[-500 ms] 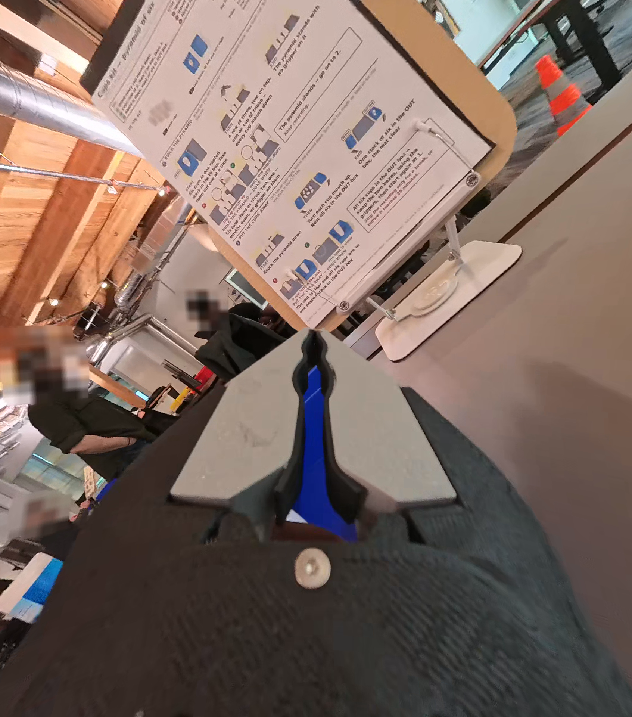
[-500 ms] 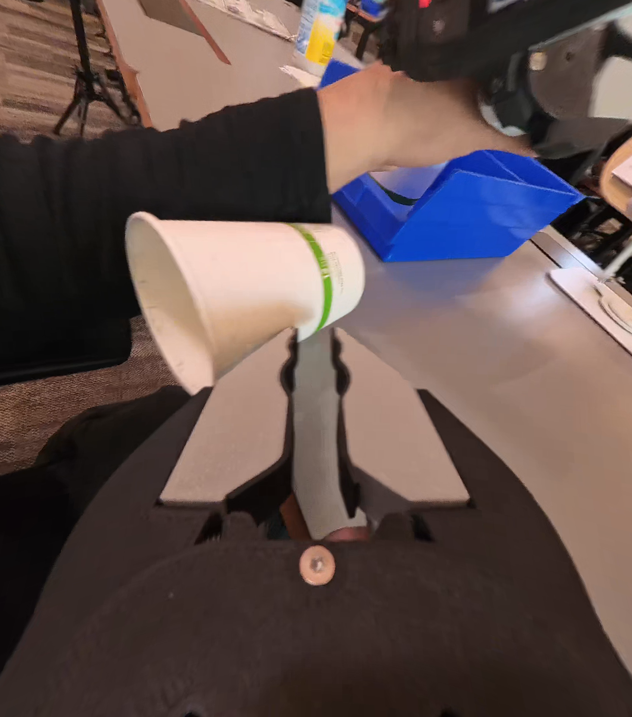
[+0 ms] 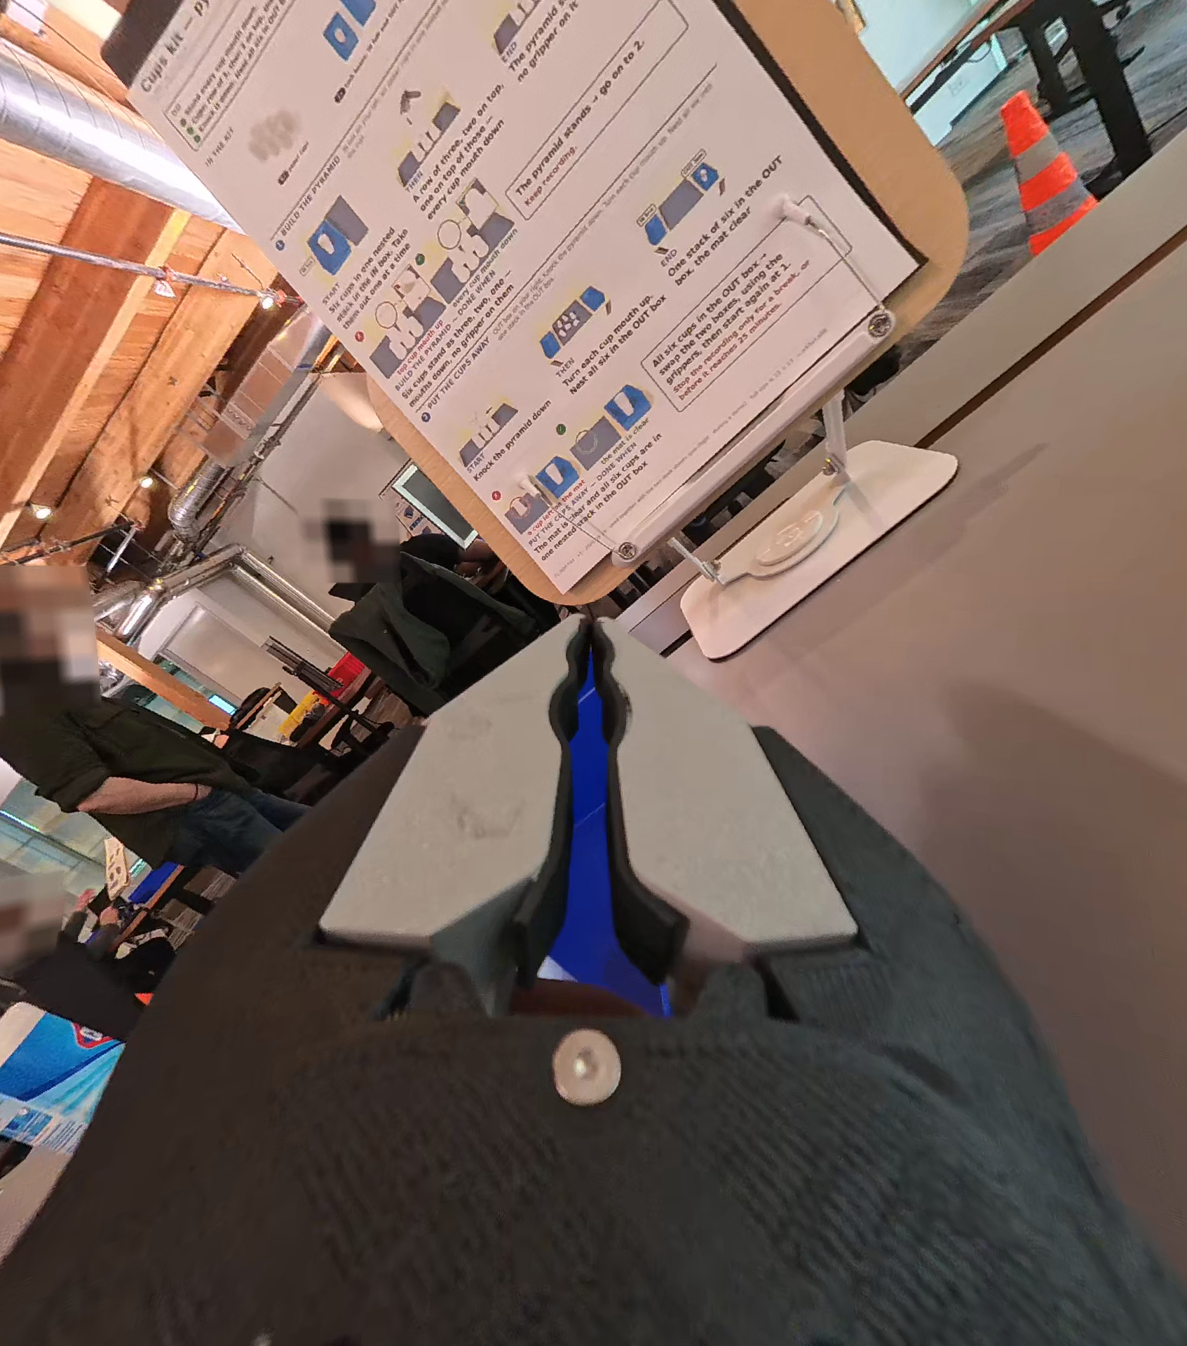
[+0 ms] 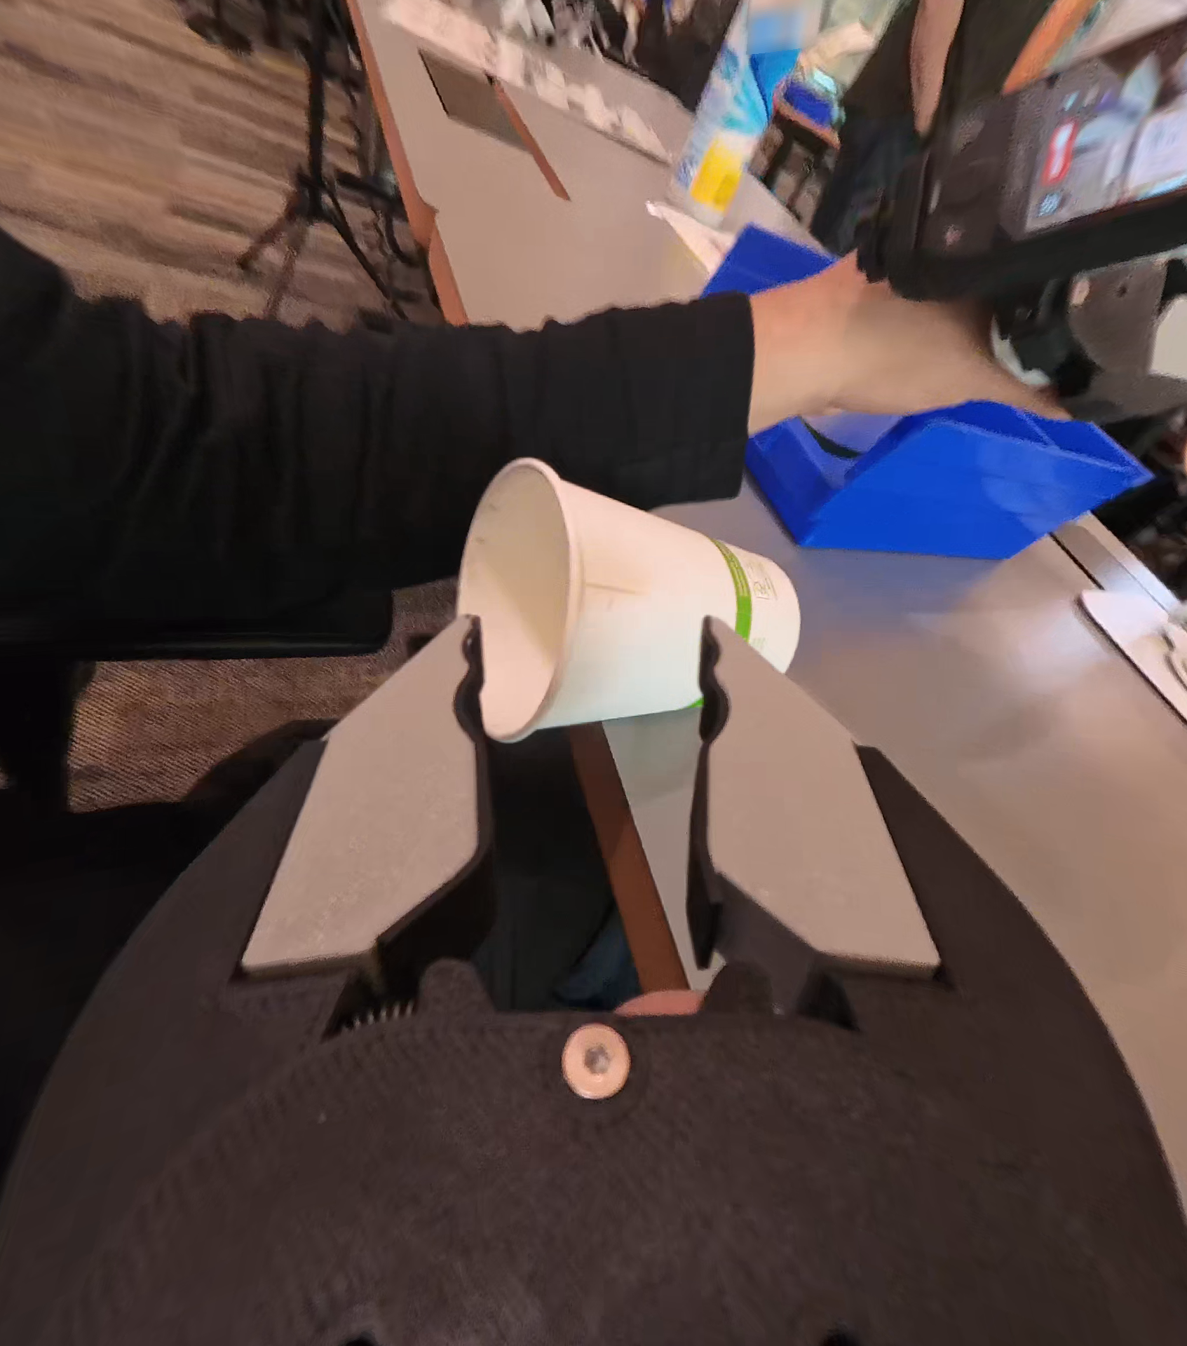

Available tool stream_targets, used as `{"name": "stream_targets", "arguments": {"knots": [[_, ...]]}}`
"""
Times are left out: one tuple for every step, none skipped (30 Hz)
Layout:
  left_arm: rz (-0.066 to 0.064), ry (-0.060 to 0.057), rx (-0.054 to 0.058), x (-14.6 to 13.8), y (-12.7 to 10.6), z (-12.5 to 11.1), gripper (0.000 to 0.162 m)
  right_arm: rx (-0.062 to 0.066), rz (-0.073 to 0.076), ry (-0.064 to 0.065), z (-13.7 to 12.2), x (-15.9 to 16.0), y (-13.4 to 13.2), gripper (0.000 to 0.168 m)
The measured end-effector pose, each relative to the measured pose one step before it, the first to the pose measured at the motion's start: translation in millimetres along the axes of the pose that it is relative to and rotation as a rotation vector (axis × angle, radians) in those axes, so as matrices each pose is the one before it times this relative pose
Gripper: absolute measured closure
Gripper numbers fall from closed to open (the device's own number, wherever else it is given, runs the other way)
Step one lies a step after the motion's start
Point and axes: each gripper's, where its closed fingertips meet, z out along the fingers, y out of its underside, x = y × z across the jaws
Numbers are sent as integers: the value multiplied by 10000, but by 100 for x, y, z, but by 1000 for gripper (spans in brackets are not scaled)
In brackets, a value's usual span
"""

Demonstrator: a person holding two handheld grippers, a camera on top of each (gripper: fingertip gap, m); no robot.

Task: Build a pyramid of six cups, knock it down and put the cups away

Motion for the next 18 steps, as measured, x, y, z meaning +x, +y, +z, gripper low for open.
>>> {"name": "stream_targets", "arguments": {"knots": [[29,55,10,99,-115,-83,162,-475,-152,362,634,434,703,122],[63,38,26,56,-116,-91,162,-427,-313,349,539,570,713,139],[70,-2,43,-46,-132,-124,162,-273,-222,336,334,691,493,149],[44,-16,23,-140,-84,-127,162,-132,-113,191,38,663,256,158],[-14,30,-16,-168,19,-128,162,15,-18,66,-225,698,2,168],[-111,68,-24,-238,64,-142,162,0,155,-51,-354,791,-67,168],[-231,87,-5,-304,73,-173,162,-123,297,68,-398,1218,85,168],[-307,124,-16,-350,115,-201,162,-83,268,280,-494,1772,58,168],[-322,111,-28,-434,149,-242,162,1,266,415,-546,2187,29,168],[-282,54,-5,-548,94,-302,162,-90,376,327,-437,2232,236,168],[-202,43,16,-516,39,-339,162,-273,483,173,-290,2096,514,168],[-126,50,5,-433,23,-339,162,-303,520,96,-170,1985,589,168],[-76,8,-7,-414,14,-337,162,-299,573,-3,-64,1757,623,168],[-48,-37,3,-407,-17,-306,162,-245,598,-70,-31,1528,538,168],[-42,-19,15,-327,-40,-280,162,-83,508,10,-44,1470,313,168],[-59,7,32,-251,-97,-250,162,-13,354,89,-40,1386,256,168],[-89,13,58,-211,-156,-223,162,-52,252,155,-26,1286,329,168],[-114,49,82,-111,-203,-209,162,-118,173,118,-23,1072,416,168]]}}
